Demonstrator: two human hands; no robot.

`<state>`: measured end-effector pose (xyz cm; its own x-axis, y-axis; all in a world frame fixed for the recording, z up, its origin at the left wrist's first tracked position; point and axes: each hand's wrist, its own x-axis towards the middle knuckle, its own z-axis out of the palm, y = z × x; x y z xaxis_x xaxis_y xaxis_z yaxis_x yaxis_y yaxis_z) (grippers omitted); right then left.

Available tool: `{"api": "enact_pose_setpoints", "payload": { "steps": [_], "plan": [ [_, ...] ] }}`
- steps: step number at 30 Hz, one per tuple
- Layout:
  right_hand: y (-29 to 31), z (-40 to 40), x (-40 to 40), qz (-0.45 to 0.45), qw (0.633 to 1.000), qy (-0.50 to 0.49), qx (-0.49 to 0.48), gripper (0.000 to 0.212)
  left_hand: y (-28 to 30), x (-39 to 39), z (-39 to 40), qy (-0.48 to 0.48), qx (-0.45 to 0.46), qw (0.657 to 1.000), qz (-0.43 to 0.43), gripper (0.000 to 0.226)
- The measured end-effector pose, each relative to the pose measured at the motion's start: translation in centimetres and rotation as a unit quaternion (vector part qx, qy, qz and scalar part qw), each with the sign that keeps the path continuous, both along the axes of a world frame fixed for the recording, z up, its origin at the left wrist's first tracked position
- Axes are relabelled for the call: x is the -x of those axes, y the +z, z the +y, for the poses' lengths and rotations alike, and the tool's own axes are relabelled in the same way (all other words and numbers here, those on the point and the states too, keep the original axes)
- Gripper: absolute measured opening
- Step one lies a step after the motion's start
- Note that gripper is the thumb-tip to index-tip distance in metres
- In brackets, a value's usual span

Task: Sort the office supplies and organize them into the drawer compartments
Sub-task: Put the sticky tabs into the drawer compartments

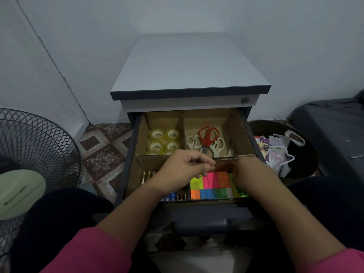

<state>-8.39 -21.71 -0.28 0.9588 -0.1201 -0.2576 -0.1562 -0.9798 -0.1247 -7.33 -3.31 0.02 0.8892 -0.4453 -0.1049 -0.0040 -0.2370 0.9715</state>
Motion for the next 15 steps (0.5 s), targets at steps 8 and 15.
{"api": "enact_pose_setpoints", "payload": {
  "steps": [8, 15],
  "plan": [
    [1.7, -0.5, 0.0, 0.112, 0.984, -0.016, -0.139, 0.016, 0.0, 0.0, -0.1, 0.001, -0.009, 1.0, -0.004, 0.017],
    [1.0, 0.1, 0.0, 0.107, 0.989, -0.021, -0.1, 0.027, 0.1, 0.0, 0.0, 0.001, -0.009, 1.0, -0.003, 0.017]
  ]
}}
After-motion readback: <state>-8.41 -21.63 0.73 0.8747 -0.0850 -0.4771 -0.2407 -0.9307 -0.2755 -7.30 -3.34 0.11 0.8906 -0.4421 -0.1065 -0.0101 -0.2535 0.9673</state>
